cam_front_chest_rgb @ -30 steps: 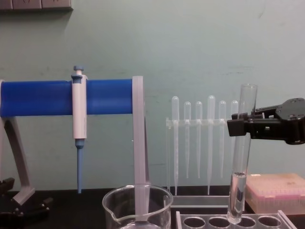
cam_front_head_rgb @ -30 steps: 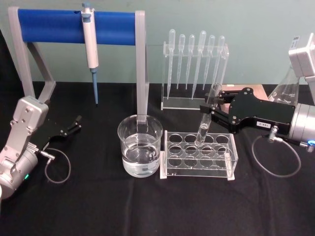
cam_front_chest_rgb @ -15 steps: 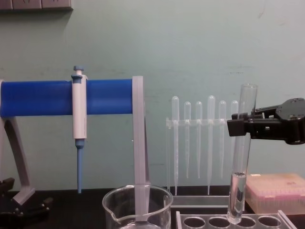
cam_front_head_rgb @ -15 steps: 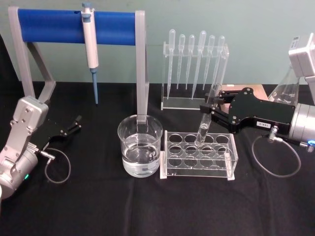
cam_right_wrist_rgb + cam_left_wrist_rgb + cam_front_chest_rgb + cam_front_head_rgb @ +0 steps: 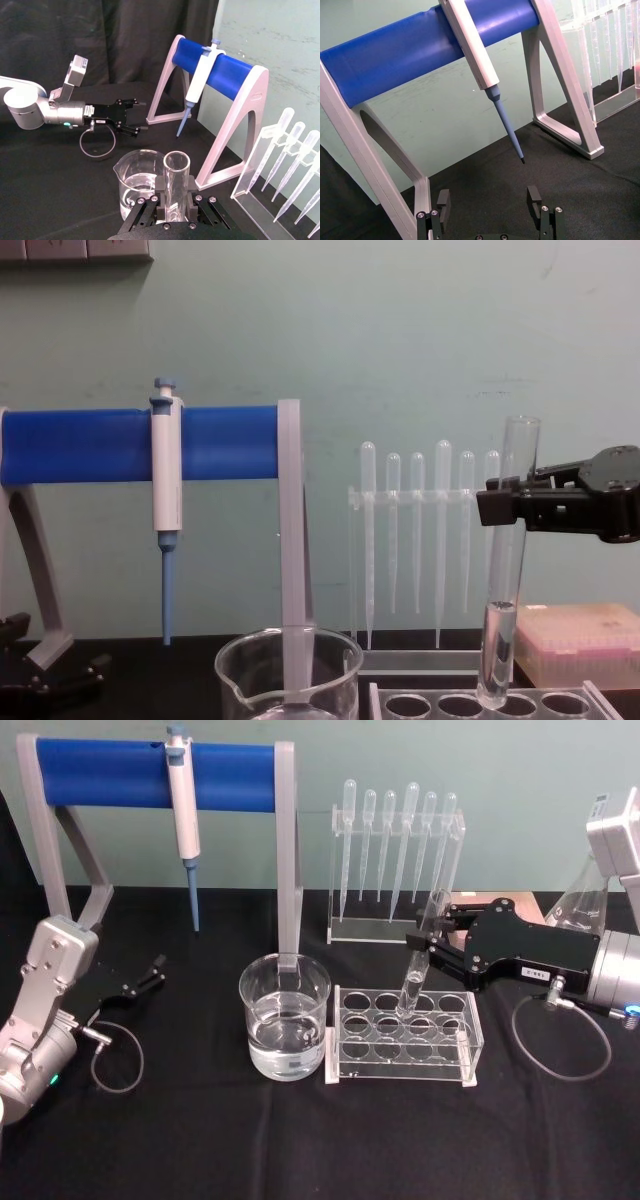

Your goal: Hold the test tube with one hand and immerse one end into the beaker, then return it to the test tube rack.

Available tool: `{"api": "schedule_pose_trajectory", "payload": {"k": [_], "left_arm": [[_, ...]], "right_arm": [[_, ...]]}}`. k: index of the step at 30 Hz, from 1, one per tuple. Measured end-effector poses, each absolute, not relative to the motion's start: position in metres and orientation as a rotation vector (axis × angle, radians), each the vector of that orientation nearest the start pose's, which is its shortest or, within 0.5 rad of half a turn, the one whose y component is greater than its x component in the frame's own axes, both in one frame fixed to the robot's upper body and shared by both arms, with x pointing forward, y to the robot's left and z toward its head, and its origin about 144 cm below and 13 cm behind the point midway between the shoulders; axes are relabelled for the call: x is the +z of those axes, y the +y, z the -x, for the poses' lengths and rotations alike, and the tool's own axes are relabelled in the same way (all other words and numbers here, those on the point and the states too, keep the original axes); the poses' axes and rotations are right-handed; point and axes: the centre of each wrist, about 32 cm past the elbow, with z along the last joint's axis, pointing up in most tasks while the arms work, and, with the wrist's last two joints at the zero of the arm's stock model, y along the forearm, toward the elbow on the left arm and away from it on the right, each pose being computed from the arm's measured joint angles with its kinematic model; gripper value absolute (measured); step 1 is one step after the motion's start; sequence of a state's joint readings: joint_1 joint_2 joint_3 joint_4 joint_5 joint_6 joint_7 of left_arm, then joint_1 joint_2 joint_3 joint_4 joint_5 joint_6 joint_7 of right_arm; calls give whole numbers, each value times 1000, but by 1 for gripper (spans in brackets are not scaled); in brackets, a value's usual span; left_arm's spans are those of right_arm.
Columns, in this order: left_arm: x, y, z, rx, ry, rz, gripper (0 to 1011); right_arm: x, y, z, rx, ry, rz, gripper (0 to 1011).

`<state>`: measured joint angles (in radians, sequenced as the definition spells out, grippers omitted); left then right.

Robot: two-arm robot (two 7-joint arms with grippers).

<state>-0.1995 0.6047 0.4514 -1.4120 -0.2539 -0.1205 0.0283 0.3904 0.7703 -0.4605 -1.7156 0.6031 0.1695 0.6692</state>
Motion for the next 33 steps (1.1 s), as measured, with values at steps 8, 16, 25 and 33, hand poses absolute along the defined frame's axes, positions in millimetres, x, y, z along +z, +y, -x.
{"api": "schedule_pose_trajectory", "payload": {"k": [8,16,25,33], "left_arm": [[1140,310,-489,1248,-285,-304,1000],[1140,310,-489,1248,-285,-304,1000],[1140,310,-489,1248,-285,-304,1000],[1140,310,-489,1248,-285,-304,1000]], "right_arm": [[1290,-300,-509,-505,-141,209,237],[1290,-300,-509,-505,-141,209,238],[1290,-300,-510,-504,-141,209,238],[1294,-296,-515,-489,-154,206,238]]}}
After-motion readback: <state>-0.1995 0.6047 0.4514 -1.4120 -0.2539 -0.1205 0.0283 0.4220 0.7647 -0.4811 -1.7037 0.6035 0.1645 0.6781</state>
